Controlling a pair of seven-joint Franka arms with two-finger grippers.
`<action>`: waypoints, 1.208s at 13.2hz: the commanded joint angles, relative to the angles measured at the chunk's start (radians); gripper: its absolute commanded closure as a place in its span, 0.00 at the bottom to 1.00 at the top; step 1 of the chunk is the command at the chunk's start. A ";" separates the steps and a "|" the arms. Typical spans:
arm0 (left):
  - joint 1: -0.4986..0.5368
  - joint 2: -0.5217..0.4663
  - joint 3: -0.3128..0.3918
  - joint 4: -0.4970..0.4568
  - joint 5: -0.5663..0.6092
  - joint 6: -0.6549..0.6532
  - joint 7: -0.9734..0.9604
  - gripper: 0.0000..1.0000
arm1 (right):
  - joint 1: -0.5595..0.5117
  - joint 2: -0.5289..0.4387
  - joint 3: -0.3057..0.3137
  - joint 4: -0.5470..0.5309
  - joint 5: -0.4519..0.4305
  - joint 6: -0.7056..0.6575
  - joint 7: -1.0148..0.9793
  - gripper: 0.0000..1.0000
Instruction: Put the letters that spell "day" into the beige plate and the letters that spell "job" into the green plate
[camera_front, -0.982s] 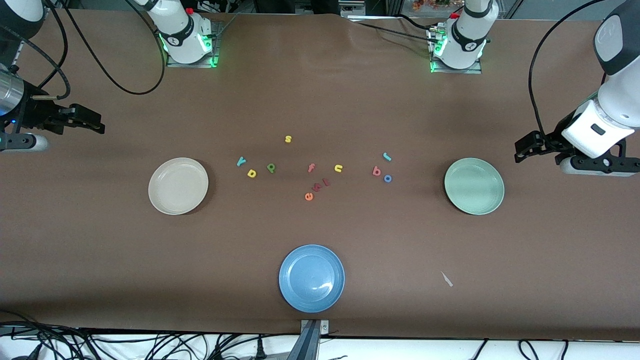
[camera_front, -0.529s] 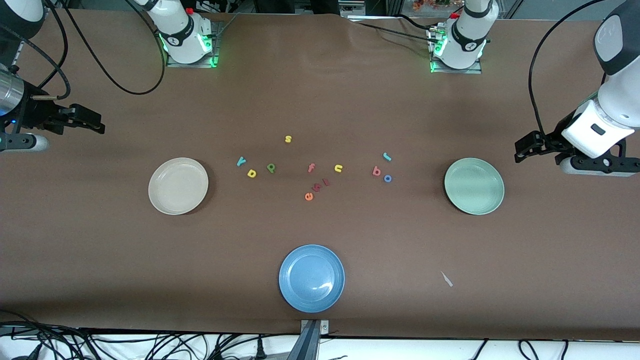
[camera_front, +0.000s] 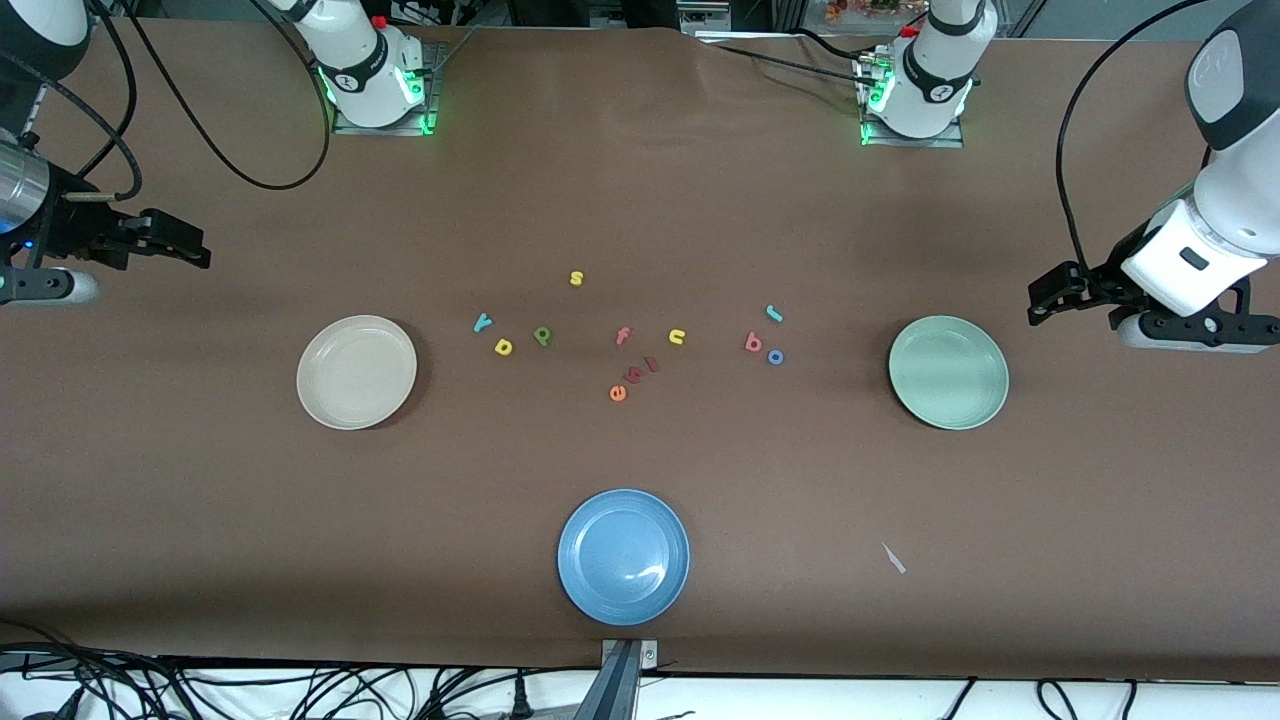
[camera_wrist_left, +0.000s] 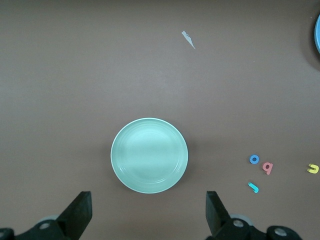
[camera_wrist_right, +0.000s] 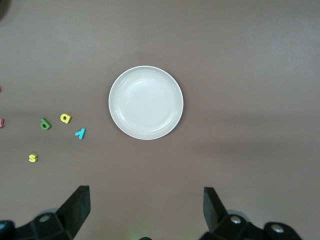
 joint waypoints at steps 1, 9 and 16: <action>-0.005 0.012 0.004 0.029 -0.017 -0.014 0.026 0.00 | -0.006 0.009 0.011 0.012 -0.005 -0.012 0.001 0.00; -0.034 0.127 -0.058 0.087 -0.020 -0.017 -0.043 0.00 | 0.013 0.019 0.011 -0.005 -0.003 -0.006 0.004 0.00; -0.212 0.249 -0.066 0.116 -0.032 -0.005 -0.401 0.00 | 0.042 0.064 0.011 -0.005 -0.002 -0.004 0.002 0.00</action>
